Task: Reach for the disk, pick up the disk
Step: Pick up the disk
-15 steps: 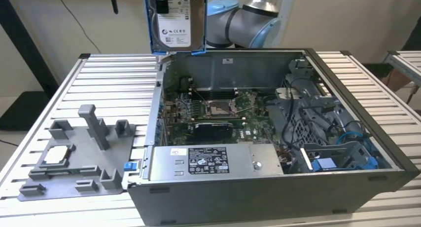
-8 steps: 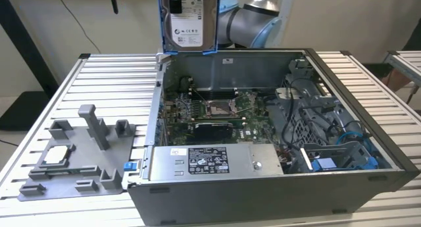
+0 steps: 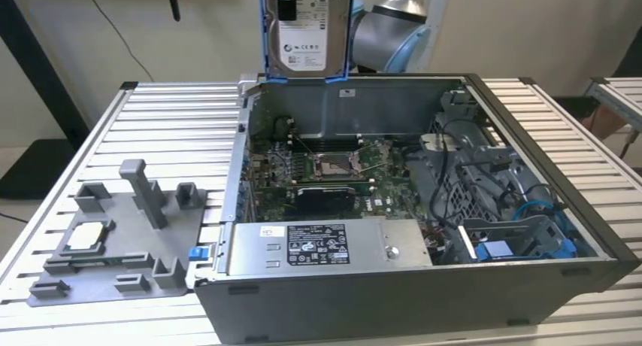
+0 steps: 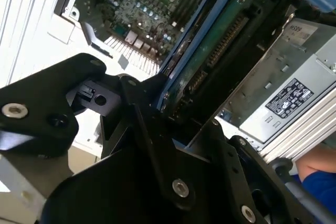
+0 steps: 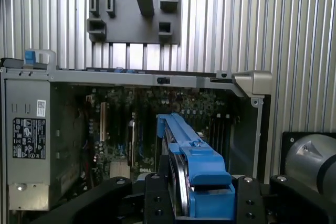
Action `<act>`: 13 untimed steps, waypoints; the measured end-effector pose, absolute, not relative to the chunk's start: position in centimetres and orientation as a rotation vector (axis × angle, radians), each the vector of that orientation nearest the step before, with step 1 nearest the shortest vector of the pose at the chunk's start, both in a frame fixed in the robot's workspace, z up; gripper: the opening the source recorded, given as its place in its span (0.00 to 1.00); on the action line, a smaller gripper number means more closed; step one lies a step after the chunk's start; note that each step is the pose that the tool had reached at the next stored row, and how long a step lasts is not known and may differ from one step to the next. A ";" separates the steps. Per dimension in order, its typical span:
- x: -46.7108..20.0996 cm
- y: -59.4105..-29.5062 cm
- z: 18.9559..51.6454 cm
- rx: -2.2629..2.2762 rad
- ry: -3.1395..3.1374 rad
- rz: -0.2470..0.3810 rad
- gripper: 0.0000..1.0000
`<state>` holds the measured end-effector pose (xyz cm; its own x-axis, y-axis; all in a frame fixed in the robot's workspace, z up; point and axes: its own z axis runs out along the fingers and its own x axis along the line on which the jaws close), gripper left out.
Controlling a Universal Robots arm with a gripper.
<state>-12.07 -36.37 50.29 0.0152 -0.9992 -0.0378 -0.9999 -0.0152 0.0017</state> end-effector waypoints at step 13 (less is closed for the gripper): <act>-10.1 -36.4 50.3 -2.220 2.187 0.044 0.00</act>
